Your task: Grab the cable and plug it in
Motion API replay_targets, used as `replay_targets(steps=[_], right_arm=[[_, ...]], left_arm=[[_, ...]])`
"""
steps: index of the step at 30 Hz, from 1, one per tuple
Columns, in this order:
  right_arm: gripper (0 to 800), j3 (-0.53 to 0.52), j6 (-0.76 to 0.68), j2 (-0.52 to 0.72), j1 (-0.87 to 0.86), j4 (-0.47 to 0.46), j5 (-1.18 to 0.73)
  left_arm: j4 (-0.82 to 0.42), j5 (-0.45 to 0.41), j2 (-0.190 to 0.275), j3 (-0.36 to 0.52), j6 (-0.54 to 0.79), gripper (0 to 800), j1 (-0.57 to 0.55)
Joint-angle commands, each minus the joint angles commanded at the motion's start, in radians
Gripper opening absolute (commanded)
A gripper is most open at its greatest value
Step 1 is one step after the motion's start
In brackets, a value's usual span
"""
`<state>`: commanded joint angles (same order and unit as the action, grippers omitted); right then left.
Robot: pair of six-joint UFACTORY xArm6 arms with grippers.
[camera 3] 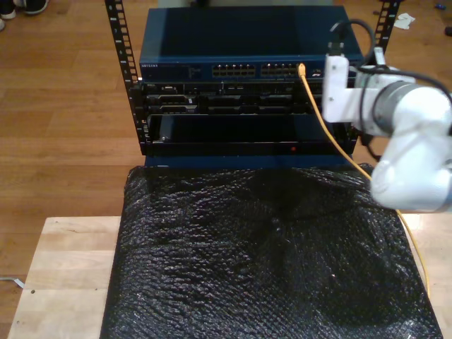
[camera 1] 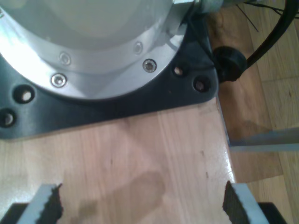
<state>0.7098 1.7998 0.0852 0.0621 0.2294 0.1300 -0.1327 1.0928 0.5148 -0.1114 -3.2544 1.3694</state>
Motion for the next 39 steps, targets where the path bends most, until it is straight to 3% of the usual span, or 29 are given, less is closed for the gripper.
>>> replay_targets(steps=[9, 31, 39], right_arm=[[782, 0.003, 0.161, 0.089, -0.235, 0.000, -0.327], [789, -0.003, 0.611, 0.298, -0.825, 0.000, -1.103], [789, -0.058, 0.812, 0.387, -1.025, -0.003, -1.304]], left_arm=[[0.000, 0.000, 0.000, 0.000, 0.000, 800, 0.000], [0.000, 0.000, 0.000, 0.000, 0.000, 800, 0.000], [0.000, 0.000, 0.000, 0.000, 0.000, 800, 0.000]])
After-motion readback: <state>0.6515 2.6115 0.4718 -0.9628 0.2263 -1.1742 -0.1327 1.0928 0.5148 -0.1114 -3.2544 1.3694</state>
